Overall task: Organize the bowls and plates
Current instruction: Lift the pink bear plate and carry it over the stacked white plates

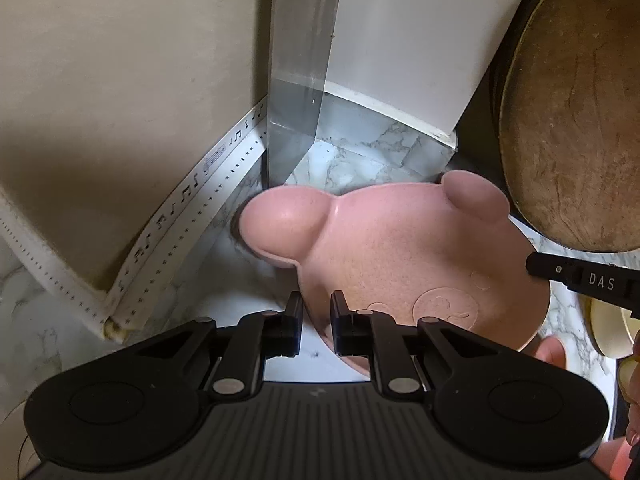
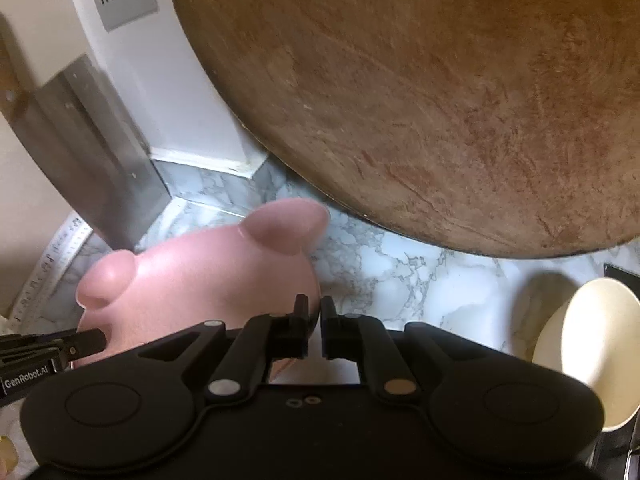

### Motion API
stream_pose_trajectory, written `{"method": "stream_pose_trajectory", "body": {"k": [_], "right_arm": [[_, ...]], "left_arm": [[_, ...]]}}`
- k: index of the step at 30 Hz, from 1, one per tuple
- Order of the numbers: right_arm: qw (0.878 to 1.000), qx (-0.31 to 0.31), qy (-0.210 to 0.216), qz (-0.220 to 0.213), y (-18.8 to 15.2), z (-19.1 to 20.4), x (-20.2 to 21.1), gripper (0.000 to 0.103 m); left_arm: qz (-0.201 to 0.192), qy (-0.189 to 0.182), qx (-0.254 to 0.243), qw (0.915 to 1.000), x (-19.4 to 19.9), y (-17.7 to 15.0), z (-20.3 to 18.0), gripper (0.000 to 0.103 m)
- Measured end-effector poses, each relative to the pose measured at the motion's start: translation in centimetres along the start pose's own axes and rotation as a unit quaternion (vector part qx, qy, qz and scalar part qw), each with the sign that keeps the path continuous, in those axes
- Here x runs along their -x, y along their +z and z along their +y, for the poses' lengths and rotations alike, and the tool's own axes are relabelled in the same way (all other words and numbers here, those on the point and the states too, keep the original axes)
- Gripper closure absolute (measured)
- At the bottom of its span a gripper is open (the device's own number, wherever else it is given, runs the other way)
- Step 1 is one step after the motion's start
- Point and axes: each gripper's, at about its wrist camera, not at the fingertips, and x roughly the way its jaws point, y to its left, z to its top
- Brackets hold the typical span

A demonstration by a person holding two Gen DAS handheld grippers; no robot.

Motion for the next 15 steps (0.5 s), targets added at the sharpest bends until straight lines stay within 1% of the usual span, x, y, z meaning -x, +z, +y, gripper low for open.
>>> {"method": "stream_pose_trajectory", "body": {"k": [2,7,15], "right_arm": [[1.0,-0.004,0.009,0.004,-0.1,-0.1,0.5,0.096],[1.0,0.0,0.017,-0.005,-0.6,0.1,2.0,0.096],[0.999,0.012,0.026,-0.029,-2.3,0.6,6.0,0.096]], "left_arm": [[-0.008,0.005,-0.006,0.9999,0.8,-0.1,0.0,0.089],[-0.019,0.003,-0.006,0.9998,2.6,-0.4,0.0,0.089],[-0.044,0.008,-0.006,0.999,6.3,-2.1,0.0,0.089]]}}
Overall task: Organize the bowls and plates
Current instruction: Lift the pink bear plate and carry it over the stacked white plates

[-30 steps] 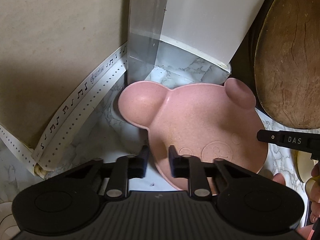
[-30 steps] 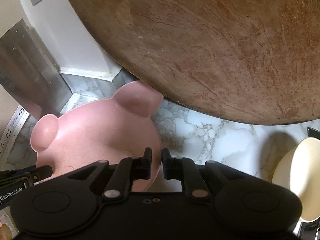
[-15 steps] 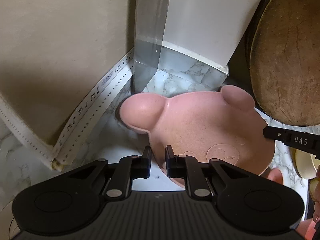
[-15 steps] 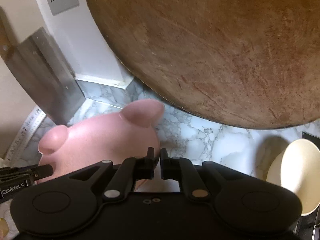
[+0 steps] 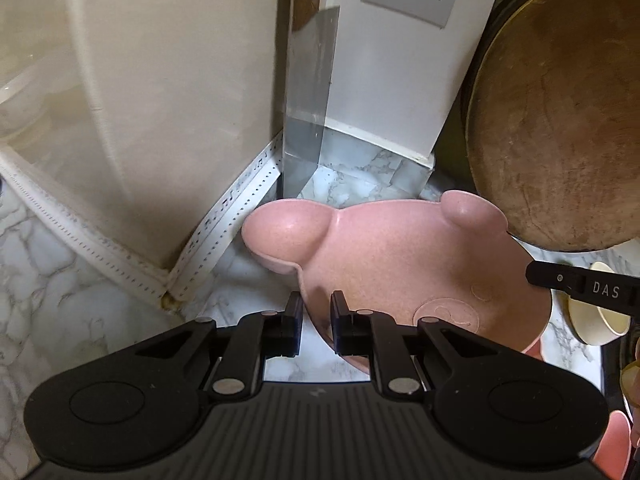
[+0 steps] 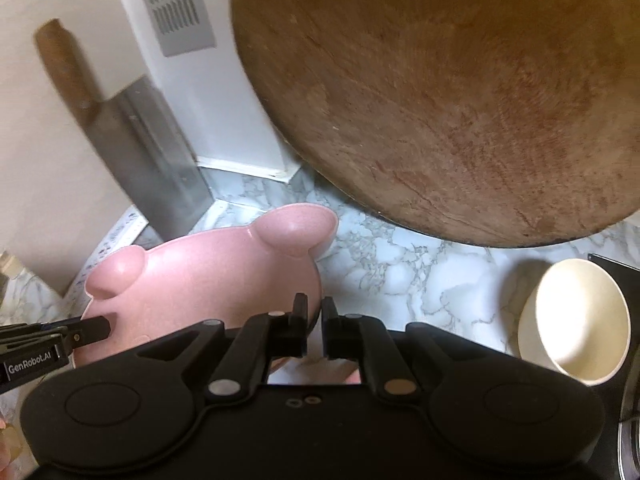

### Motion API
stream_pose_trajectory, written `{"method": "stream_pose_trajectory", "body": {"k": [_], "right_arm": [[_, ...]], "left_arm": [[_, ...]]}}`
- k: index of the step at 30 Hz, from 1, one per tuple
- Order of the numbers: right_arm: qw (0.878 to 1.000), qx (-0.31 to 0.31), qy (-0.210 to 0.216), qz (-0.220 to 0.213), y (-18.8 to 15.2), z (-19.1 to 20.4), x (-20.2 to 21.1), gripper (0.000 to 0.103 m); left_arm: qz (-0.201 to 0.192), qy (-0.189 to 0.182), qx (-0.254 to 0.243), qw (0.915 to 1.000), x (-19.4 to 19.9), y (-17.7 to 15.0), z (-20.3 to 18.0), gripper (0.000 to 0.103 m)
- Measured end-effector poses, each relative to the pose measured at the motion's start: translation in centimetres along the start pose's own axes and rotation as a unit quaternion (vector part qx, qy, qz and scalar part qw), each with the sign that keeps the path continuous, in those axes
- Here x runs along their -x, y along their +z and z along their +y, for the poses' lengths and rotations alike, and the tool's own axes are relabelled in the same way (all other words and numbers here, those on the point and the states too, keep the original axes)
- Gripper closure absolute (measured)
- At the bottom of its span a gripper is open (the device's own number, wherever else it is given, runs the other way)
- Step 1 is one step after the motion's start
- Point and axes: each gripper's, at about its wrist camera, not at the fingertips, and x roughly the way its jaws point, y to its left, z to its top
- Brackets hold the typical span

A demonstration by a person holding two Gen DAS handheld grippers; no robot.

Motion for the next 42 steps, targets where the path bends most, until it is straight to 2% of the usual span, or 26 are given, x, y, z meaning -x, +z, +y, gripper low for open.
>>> {"method": "stream_pose_trajectory", "body": {"k": [13,21,31,38,42], "right_arm": [[0.999,0.031,0.027,-0.036,-3.9,4.0,7.1,0.094],[0.995,0.066,0.063,-0.044,-6.4,8.1,9.5,0.094],[0.989,0.109,0.091,-0.033,-9.0,13.3,8.4,0.093],[0.989,0.112,0.091,-0.02,-10.7,15.9,6.5,0.093],[0.991,0.105,0.085,-0.013,-11.3,16.4,5.5,0.093]], "left_arm": [[-0.046,0.0,0.021,0.9987,8.1,-3.4,2.8,0.089],[-0.062,0.022,0.037,0.9972,12.4,-6.9,5.6,0.089],[-0.064,0.058,0.078,0.9933,14.7,-10.0,10.7,0.089],[-0.059,0.084,0.077,0.9918,13.8,-11.0,13.5,0.089],[-0.048,0.085,0.078,0.9921,12.6,-11.3,14.6,0.089]]}}
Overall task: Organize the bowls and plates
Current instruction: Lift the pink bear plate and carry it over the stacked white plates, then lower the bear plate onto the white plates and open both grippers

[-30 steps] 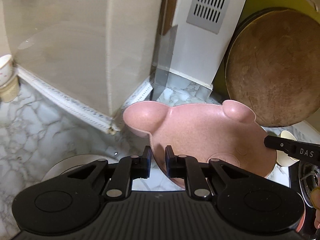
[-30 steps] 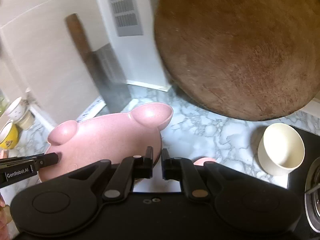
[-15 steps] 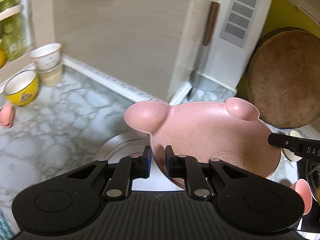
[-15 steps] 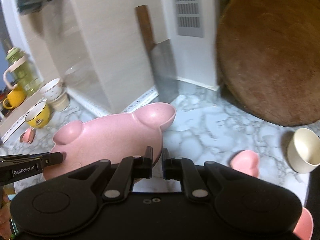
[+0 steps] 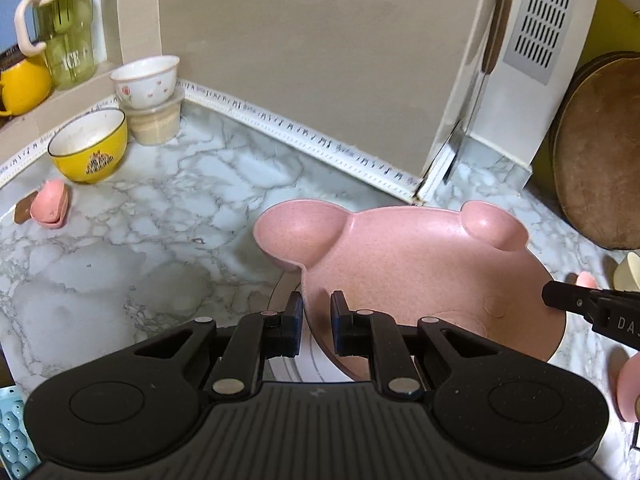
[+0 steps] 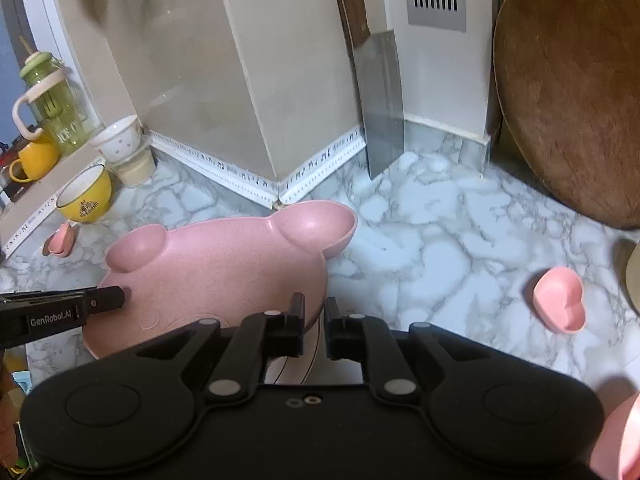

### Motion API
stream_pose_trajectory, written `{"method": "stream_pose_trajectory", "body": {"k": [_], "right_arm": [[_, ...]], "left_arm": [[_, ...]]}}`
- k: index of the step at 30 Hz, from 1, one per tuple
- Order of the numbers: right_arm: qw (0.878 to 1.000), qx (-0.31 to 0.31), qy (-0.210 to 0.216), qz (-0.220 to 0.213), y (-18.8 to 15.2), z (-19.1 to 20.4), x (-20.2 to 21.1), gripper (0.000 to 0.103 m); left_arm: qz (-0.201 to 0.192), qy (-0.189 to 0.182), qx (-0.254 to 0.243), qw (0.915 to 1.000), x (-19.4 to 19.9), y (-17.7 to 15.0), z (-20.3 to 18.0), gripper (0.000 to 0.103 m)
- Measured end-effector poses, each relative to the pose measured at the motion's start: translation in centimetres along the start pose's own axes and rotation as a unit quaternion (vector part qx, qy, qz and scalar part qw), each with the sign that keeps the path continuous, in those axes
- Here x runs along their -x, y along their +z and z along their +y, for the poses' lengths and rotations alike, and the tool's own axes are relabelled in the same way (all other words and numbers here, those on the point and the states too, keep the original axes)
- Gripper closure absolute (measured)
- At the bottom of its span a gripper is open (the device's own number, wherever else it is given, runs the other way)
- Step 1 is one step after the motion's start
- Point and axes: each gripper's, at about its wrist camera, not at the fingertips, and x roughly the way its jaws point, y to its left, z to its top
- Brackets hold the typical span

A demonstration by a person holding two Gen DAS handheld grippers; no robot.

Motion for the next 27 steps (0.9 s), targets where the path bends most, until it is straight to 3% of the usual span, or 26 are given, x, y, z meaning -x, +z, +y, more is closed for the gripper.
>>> {"method": "stream_pose_trajectory", "body": {"k": [27], "right_arm": [[0.999,0.014,-0.009,0.034,-1.6,1.8,-3.6,0.092]], "left_arm": [[0.016,-0.014,-0.01,0.9997,-5.5,-0.1,2.8,0.089]]}}
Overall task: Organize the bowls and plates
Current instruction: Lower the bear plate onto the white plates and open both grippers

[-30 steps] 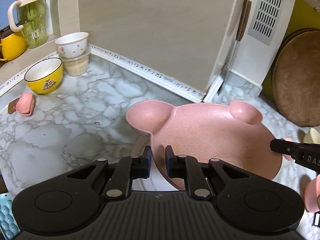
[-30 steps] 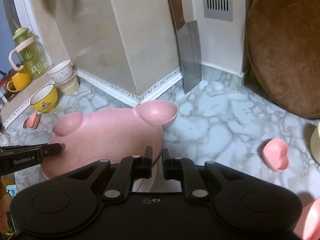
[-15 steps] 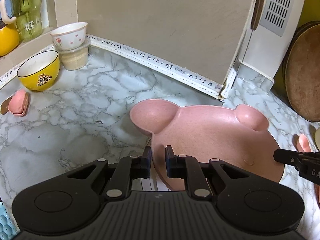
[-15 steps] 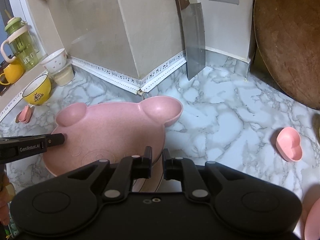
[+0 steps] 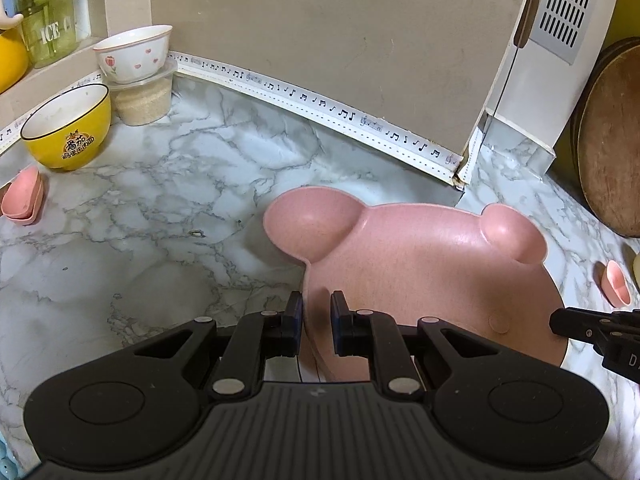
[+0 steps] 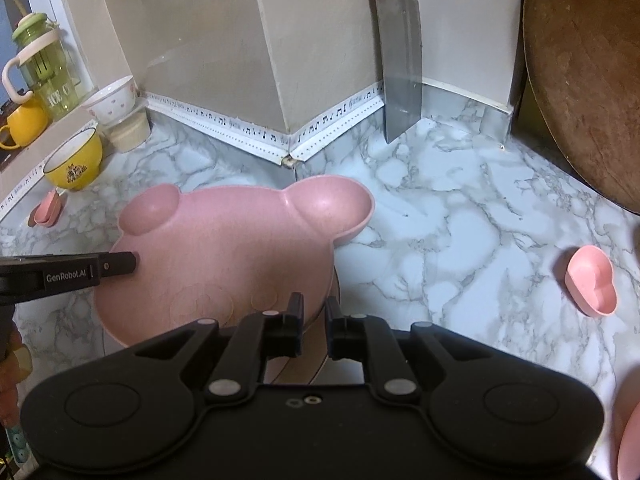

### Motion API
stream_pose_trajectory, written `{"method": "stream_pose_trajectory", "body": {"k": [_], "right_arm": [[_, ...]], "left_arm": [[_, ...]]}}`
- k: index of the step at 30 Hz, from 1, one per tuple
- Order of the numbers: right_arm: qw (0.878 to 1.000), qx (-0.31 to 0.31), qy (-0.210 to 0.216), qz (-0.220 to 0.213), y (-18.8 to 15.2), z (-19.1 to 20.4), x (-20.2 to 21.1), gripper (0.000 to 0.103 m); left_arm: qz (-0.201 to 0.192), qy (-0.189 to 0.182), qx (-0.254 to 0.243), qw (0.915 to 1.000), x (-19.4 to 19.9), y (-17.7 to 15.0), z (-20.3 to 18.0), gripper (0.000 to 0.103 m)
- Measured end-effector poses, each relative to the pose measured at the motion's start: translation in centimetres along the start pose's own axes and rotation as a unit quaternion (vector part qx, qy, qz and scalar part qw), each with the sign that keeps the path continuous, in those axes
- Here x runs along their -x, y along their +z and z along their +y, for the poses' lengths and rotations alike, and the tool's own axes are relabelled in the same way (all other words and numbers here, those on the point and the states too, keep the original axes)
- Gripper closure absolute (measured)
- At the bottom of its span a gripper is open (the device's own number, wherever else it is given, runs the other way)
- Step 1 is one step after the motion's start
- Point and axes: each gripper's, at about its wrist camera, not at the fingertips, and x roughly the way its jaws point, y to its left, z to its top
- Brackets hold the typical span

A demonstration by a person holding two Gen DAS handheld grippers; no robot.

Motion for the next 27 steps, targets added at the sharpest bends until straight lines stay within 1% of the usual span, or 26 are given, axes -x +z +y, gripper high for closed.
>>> {"method": "stream_pose_trajectory", "body": {"k": [5,13,19,22,27], "right_arm": [[1.0,0.002,-0.002,0.004,-0.3,0.0,-0.3,0.092],[1.0,0.021,-0.013,0.001,-0.5,0.4,-0.9,0.091],[1.0,0.024,-0.01,0.005,-0.5,0.3,-0.9,0.083],[1.0,0.022,-0.01,0.008,-0.5,0.1,-0.9,0.083],[1.0,0.022,-0.002,-0.002,-0.5,-0.1,0.0,0.074]], "left_arm": [[0.0,0.0,-0.016,0.9999,-0.2,-0.2,-0.2,0.089],[-0.008,0.016,-0.052,0.9985,-0.6,-0.2,-0.8,0.089],[-0.006,0.021,-0.064,0.9977,-0.8,-0.1,-1.1,0.089],[-0.003,0.02,-0.061,0.9979,-0.8,-0.2,-1.0,0.089],[-0.001,0.019,-0.057,0.9982,-0.5,-0.4,-1.0,0.089]]}}
